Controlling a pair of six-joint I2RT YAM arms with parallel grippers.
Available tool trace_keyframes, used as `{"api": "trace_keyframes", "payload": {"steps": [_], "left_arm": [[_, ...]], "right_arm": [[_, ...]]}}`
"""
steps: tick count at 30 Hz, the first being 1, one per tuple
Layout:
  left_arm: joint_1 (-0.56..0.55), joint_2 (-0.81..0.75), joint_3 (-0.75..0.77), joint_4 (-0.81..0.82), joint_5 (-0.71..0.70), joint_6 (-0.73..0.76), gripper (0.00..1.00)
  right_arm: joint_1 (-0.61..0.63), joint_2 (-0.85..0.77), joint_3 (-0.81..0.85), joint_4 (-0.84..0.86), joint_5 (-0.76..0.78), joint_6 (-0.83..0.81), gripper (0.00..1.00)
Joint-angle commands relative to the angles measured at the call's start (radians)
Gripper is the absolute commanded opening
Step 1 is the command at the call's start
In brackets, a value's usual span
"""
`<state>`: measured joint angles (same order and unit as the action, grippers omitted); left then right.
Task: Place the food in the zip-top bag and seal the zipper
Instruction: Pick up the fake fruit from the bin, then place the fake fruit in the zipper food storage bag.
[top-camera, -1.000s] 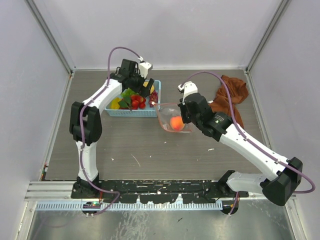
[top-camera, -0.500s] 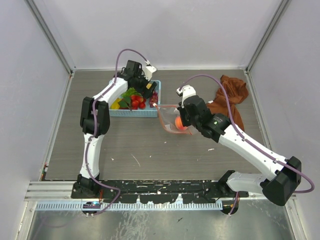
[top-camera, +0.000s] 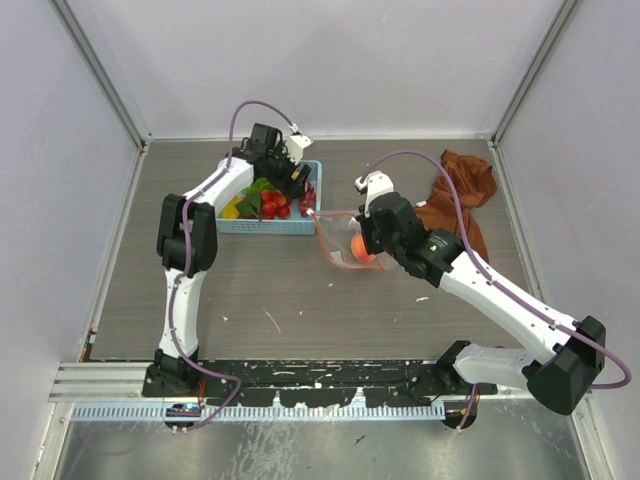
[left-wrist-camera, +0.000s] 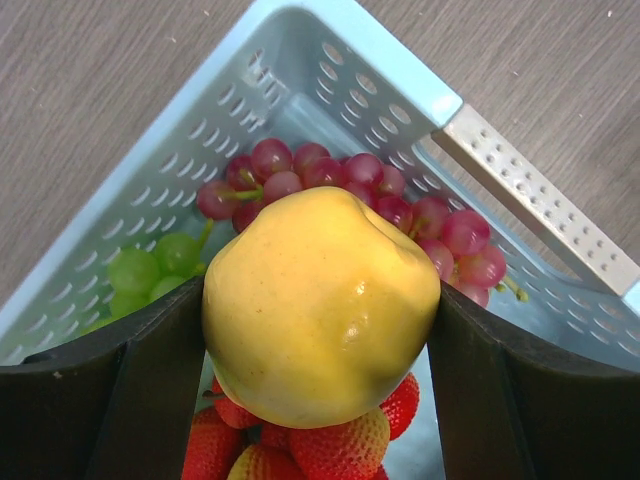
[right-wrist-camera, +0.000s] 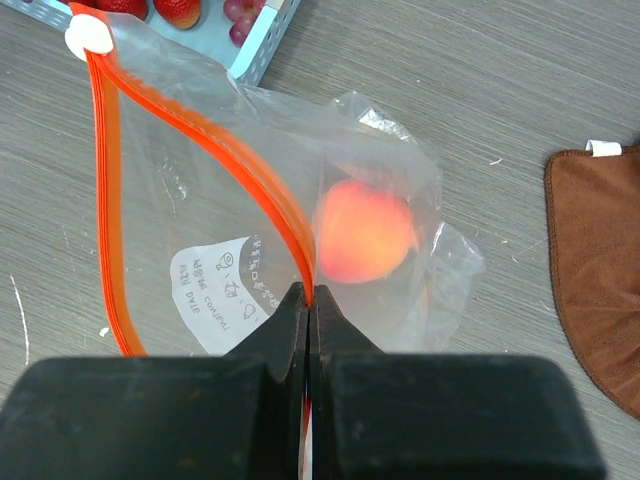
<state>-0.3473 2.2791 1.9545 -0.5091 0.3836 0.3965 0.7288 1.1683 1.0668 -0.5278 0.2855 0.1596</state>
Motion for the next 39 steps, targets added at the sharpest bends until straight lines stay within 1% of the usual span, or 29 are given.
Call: {"api": "trace_keyframes", "payload": {"steps": [1, 7, 10, 17, 22, 25, 28, 34, 36, 39], "left_arm": [[0.003, -0.130, -0.057, 0.068, 0.019, -0.044, 0.47], [0.004, -0.238, -0.146, 0.144, -0.071, -0.155, 0.43], [0.003, -0.316, -0.209, 0.197, -0.086, -0.221, 0.42], [0.002, -0.515, -0.425, 0.364, -0.117, -0.381, 0.39], [-0.013, -0.671, -0.582, 0.462, -0.088, -0.473, 0.39], [-0.054, -0.776, -0.667, 0.499, -0.093, -0.495, 0.38], [-0.116, -0.889, -0.741, 0.520, -0.130, -0.477, 0.39], [-0.209, -1.068, -0.837, 0.555, -0.140, -0.493, 0.39], [-0.252, -1.111, -0.861, 0.573, -0.133, -0.492, 0.39], [-0.304, -1.161, -0.918, 0.633, -0.079, -0.483, 0.38]], "right_arm": [[-0.004, -0.050, 0.010, 0.050, -0.008, 0.010, 0.00], [-0.004, -0.053, 0.005, 0.055, -0.006, 0.028, 0.00], [-0.004, -0.049, 0.004, 0.054, 0.005, 0.043, 0.00], [-0.004, -0.034, 0.007, 0.044, 0.026, 0.068, 0.00], [-0.004, -0.032, 0.006, 0.046, 0.028, 0.089, 0.00], [-0.005, -0.037, -0.001, 0.047, 0.019, 0.107, 0.00], [-0.005, -0.043, -0.005, 0.045, 0.000, 0.115, 0.00], [-0.004, -0.069, -0.013, 0.047, -0.035, 0.124, 0.00], [-0.004, -0.075, -0.015, 0.044, -0.052, 0.125, 0.00], [-0.004, -0.086, -0.023, 0.047, -0.058, 0.132, 0.00]]}}
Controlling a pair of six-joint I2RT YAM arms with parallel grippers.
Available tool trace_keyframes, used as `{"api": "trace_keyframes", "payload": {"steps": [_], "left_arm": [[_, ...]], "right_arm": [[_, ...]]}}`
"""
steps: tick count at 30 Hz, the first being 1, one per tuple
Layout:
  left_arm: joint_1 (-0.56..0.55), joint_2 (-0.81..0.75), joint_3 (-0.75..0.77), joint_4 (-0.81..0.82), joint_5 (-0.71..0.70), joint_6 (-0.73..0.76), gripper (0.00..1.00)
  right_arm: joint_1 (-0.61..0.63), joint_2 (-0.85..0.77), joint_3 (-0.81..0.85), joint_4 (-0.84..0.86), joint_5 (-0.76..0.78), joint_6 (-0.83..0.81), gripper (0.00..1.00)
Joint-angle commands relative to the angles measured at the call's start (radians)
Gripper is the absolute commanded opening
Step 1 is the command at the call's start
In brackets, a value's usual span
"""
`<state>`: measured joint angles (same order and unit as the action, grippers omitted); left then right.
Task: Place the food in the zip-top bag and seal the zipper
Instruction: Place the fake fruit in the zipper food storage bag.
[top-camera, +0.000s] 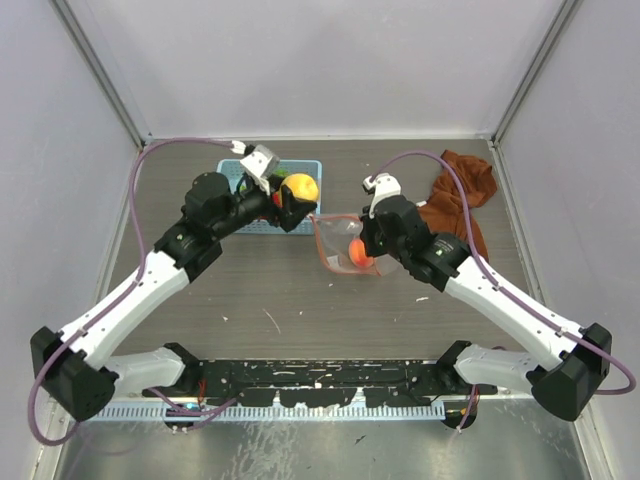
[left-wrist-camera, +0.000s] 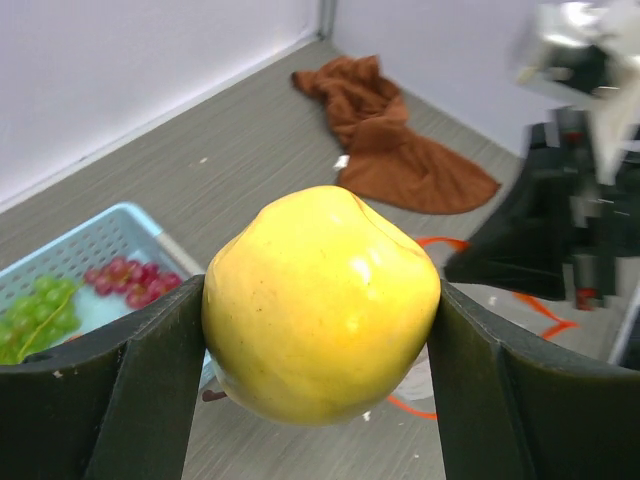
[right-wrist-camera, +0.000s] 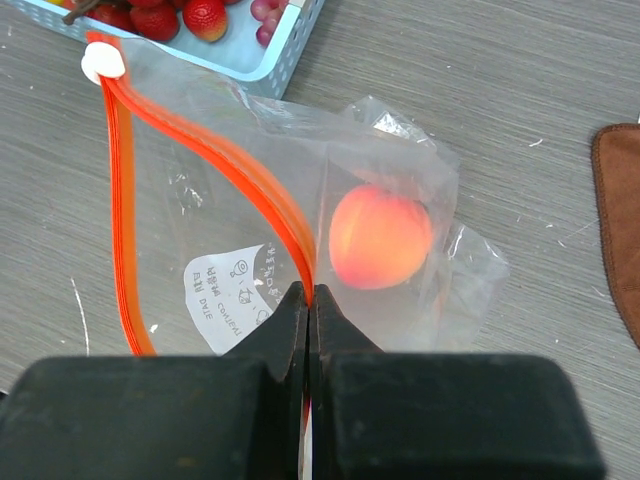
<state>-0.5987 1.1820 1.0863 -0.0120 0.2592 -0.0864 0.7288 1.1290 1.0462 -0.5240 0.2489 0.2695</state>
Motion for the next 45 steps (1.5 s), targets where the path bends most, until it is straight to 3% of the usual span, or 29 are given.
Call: {"api": "trace_keyframes", "payload": {"steps": [1, 12, 18, 28, 38, 45], "left_arm": [[-0.067, -0.079, -0.069, 0.158, 0.059, -0.002, 0.39], [-0.199, -0.067, -0.163, 0.329, 0.161, -0.043, 0.37], [-0.219, -0.043, -0.250, 0.452, 0.170, -0.086, 0.36], [-0.222, 0.023, -0.323, 0.502, 0.157, -0.088, 0.37], [-0.222, 0.060, -0.342, 0.440, 0.043, -0.014, 0.46], [-0.221, 0.080, -0.313, 0.381, -0.029, -0.007, 0.67]], "right_arm": [[-0.003, -0.050, -0.007, 0.048, -0.058, 0.026, 0.00], [-0.003, -0.067, -0.037, 0.094, -0.164, 0.057, 0.00], [-0.003, -0.081, -0.054, 0.111, -0.179, 0.063, 0.00], [-0.003, -0.085, -0.063, 0.128, -0.205, 0.065, 0.00], [-0.004, -0.098, -0.073, 0.131, -0.219, 0.066, 0.00], [-0.003, -0.105, -0.075, 0.134, -0.231, 0.065, 0.00]]}}
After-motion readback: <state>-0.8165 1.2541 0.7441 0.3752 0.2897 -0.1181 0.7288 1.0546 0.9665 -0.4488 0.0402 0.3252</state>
